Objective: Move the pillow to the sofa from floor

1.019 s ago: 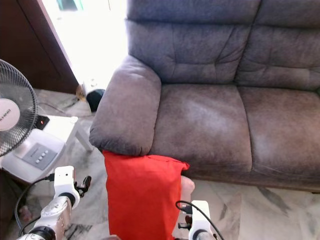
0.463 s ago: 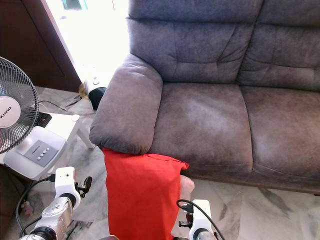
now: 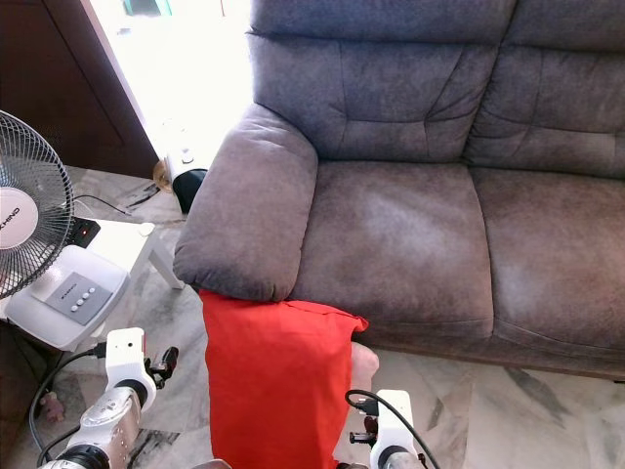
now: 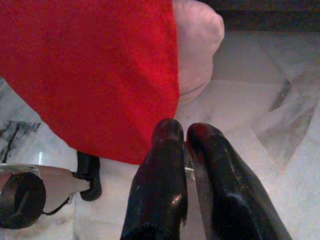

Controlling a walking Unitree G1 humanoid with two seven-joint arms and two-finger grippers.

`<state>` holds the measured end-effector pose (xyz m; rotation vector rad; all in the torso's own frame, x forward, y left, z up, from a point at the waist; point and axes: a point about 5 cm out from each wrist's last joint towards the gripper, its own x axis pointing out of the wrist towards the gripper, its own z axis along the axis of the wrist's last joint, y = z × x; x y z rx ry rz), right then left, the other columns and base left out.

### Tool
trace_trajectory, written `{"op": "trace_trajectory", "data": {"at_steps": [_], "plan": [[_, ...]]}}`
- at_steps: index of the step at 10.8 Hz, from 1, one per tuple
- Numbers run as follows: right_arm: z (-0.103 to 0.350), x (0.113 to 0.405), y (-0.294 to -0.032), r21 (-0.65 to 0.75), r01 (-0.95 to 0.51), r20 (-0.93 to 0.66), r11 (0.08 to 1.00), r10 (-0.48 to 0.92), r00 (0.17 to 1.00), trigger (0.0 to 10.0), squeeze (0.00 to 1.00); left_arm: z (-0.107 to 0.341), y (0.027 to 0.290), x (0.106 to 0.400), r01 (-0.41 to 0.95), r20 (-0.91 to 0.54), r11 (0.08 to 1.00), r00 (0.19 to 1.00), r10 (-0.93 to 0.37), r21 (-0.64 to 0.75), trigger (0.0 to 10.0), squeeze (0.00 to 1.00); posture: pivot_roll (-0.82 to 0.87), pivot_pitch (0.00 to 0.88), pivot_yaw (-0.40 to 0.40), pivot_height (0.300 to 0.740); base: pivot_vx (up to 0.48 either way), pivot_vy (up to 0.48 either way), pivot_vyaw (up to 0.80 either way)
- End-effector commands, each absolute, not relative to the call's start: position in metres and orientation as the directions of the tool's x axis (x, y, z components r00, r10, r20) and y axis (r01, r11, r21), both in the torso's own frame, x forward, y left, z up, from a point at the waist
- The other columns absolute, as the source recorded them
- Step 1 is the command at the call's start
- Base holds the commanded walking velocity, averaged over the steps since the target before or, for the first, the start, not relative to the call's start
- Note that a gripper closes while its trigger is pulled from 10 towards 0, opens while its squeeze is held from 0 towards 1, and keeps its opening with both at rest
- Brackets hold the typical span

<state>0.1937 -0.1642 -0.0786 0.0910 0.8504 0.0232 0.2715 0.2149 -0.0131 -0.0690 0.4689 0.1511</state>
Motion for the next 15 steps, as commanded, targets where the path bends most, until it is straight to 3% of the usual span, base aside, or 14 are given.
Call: {"op": "trace_trajectory", "data": {"at_steps": [1,4,10,15], "plan": [[-0.0821,0.1872,-0.1635,0.093,0.015,-0.764,0.996,0.061,0.642,10.0,0.0,-0.0223,0.2199,0.2601,-0.186,-0.493,0.982,0.857,0.15,-0.025,10.0,0.0,0.14,0.185,0.014,0.74,0.0,0.0,0.0],[-0.0823,0.1867,-0.1634,0.094,0.01,-0.765,0.996,0.066,0.64,10.0,0.0,-0.0233,0.2199,0.2591,-0.189,-0.498,0.982,0.854,0.151,-0.026,10.0,0.0,0.14,0.184,0.014,0.724,0.0,0.0,0.0],[-0.0828,0.1859,-0.1629,0.097,-0.001,-0.768,0.995,0.075,0.636,10.0,0.0,-0.0241,0.22,0.2583,-0.194,-0.501,0.981,0.852,0.154,-0.028,10.0,0.0,0.14,0.171,0.014,0.595,0.0,0.0,0.0],[-0.0824,0.1858,-0.1632,0.1,0.013,-0.758,0.995,0.068,0.648,10.0,0.0,-0.0216,0.2184,0.261,-0.19,-0.485,0.981,0.861,0.154,-0.026,10.0,0.0,0.14,0.176,0.012,0.591,0.0,0.0,0.0]]}}
